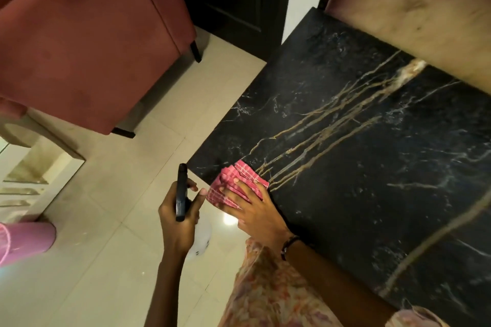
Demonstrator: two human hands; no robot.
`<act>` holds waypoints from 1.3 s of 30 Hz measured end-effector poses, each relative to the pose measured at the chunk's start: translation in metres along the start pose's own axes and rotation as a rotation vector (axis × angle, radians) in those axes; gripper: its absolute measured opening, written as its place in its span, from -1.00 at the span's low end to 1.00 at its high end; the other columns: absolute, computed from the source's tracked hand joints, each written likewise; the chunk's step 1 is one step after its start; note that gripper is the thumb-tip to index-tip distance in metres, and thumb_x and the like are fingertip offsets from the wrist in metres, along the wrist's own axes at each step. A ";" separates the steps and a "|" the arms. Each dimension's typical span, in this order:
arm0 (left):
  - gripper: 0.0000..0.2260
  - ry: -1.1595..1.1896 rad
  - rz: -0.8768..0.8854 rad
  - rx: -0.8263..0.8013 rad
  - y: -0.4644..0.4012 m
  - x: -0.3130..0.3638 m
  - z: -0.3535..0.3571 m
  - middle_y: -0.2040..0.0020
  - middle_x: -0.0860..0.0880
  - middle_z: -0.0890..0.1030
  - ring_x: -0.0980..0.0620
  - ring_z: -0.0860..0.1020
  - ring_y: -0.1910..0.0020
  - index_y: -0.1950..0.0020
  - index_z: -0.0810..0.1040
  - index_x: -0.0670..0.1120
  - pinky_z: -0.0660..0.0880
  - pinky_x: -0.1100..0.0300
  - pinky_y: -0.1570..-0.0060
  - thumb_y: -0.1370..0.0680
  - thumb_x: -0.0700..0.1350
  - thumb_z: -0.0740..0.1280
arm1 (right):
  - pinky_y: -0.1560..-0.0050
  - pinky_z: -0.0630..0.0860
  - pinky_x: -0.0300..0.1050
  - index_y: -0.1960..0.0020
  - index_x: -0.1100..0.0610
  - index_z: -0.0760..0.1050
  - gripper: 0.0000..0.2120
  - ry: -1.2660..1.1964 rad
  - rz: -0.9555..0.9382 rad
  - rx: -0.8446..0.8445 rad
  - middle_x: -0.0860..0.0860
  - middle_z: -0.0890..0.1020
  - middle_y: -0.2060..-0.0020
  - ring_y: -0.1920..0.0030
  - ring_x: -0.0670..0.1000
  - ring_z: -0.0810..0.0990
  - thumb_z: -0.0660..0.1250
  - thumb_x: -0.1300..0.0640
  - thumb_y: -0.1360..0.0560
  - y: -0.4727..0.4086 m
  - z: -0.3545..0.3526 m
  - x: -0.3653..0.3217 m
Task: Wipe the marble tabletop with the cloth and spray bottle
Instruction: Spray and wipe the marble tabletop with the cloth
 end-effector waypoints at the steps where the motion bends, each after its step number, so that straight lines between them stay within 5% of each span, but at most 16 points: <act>1: -0.87 0.018 0.005 -0.029 0.007 0.002 0.007 0.33 0.04 0.51 0.10 0.42 0.54 0.09 0.49 0.06 0.43 0.33 0.47 -0.45 -0.13 0.39 | -0.43 0.10 0.26 -0.47 -0.15 0.20 -0.23 -0.010 0.008 0.001 -0.04 0.34 -0.46 -0.48 0.14 0.18 0.46 -0.10 -0.34 0.018 0.003 0.004; 4: -0.89 0.038 0.025 -0.142 0.032 0.006 0.029 0.34 -0.04 0.50 0.02 0.47 0.43 0.09 0.51 0.04 0.45 0.30 0.32 -0.45 -0.11 0.40 | -0.43 0.22 0.29 -0.48 -0.17 0.16 -0.27 -0.056 0.056 0.010 -0.06 0.30 -0.48 -0.48 0.12 0.23 0.36 -0.26 -0.40 0.078 0.013 0.015; 7: -0.88 0.039 0.029 -0.265 0.060 0.005 0.052 0.33 -0.03 0.52 0.02 0.47 0.36 0.03 0.53 -0.03 0.44 0.22 0.25 -0.47 -0.17 0.40 | -0.51 0.03 0.25 -0.54 -0.16 -0.03 -0.32 -0.130 0.121 0.041 -0.07 0.16 -0.54 -0.53 0.10 0.12 0.05 -0.36 -0.51 0.145 0.026 0.021; 11: -0.77 0.053 -0.022 -0.381 0.097 0.008 0.078 0.30 -0.05 0.54 0.00 0.49 0.35 -0.03 0.56 -0.04 0.46 0.23 0.29 -0.41 -0.02 0.40 | -0.41 0.26 0.29 -0.47 -0.20 0.22 -0.49 -0.232 0.200 0.092 -0.08 0.36 -0.46 -0.48 0.09 0.30 0.06 -0.32 -0.56 0.246 0.045 0.035; 15: -0.80 0.094 -0.102 -0.469 0.124 0.011 0.099 0.31 0.04 0.58 0.07 0.50 0.38 0.04 0.58 -0.01 0.45 0.32 0.43 -0.39 0.01 0.42 | -0.49 -0.05 0.17 -0.46 -0.22 0.22 -0.57 -0.174 0.345 0.063 -0.07 0.41 -0.43 -0.48 0.09 0.26 -0.04 -0.21 -0.62 0.353 0.068 0.050; 19: -0.87 0.116 -0.134 -0.528 0.129 0.019 0.108 0.30 0.10 0.61 0.12 0.48 0.37 0.01 0.59 0.02 0.43 0.24 0.43 -0.45 -0.06 0.42 | -0.52 -0.16 0.14 -0.49 -0.11 0.17 -0.51 -0.222 0.611 0.086 0.07 0.34 -0.47 -0.57 0.04 -0.11 -0.14 -0.22 -0.62 0.404 0.070 0.072; 23: -0.74 0.165 -0.143 -0.514 0.113 0.039 0.108 0.19 0.02 0.61 0.00 0.48 0.30 -0.03 0.59 0.03 0.47 0.12 0.28 -0.39 0.07 0.42 | -0.43 -0.11 0.30 -0.51 -0.10 0.12 -0.37 -0.356 0.897 0.195 0.05 0.15 -0.54 -0.55 0.08 -0.12 -0.25 -0.34 -0.55 0.369 0.050 0.093; 25: -0.72 0.166 -0.113 -0.524 0.097 0.048 0.105 0.16 -0.06 0.57 -0.05 0.47 0.29 -0.06 0.56 -0.01 0.48 0.09 0.23 -0.41 0.06 0.40 | -0.45 -0.14 0.36 -0.54 -0.12 0.04 -0.35 -0.399 0.986 0.184 0.03 0.01 -0.57 -0.56 0.15 -0.15 -0.11 -0.36 -0.53 0.327 0.041 0.100; 29: -0.80 0.141 -0.021 -0.462 0.053 0.056 0.102 0.13 -0.05 0.55 0.11 0.57 0.19 -0.16 0.51 -0.09 0.51 0.44 0.18 -0.55 -0.14 0.31 | -0.47 -0.09 0.40 -0.57 -0.08 -0.06 -0.32 -0.497 1.081 0.173 0.10 -0.04 -0.58 -0.55 0.22 -0.16 0.08 -0.28 -0.56 0.217 0.017 0.103; 31: -0.80 0.114 0.046 -0.444 0.032 0.061 0.101 0.13 -0.05 0.52 0.09 0.54 0.17 -0.17 0.47 -0.17 0.50 0.48 0.08 -0.56 -0.18 0.29 | -0.48 -0.14 0.36 -0.57 -0.07 -0.03 -0.37 -0.556 1.032 0.198 0.08 -0.04 -0.58 -0.55 0.22 -0.17 0.06 -0.25 -0.59 0.161 -0.001 0.097; 34: -0.84 0.076 0.089 -0.425 -0.002 0.066 0.100 0.08 0.04 0.54 0.04 0.53 0.17 -0.13 0.45 -0.09 0.52 0.27 0.03 -0.56 -0.16 0.31 | -0.49 -0.17 0.34 -0.56 -0.09 -0.03 -0.44 -0.553 0.866 0.194 0.05 -0.04 -0.58 -0.55 0.22 -0.18 0.00 -0.20 -0.62 0.086 -0.023 0.083; 39: -0.63 0.044 0.025 -0.312 -0.043 0.061 0.102 -0.27 -0.14 0.52 -0.17 0.49 -0.27 -0.32 0.38 -0.13 0.42 -0.12 -0.30 -0.54 -0.09 0.32 | -0.50 -0.06 0.32 -0.53 -0.09 0.14 -0.49 -0.317 0.427 0.099 0.01 0.16 -0.55 -0.56 0.18 0.01 0.01 -0.17 -0.62 0.058 -0.028 0.060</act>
Point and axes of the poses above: each hand's wrist, its own y-axis away from the middle knuckle, its own z-axis out of the palm, x = y × z, the point moved 1 cm from there along -y, towards the middle knuckle
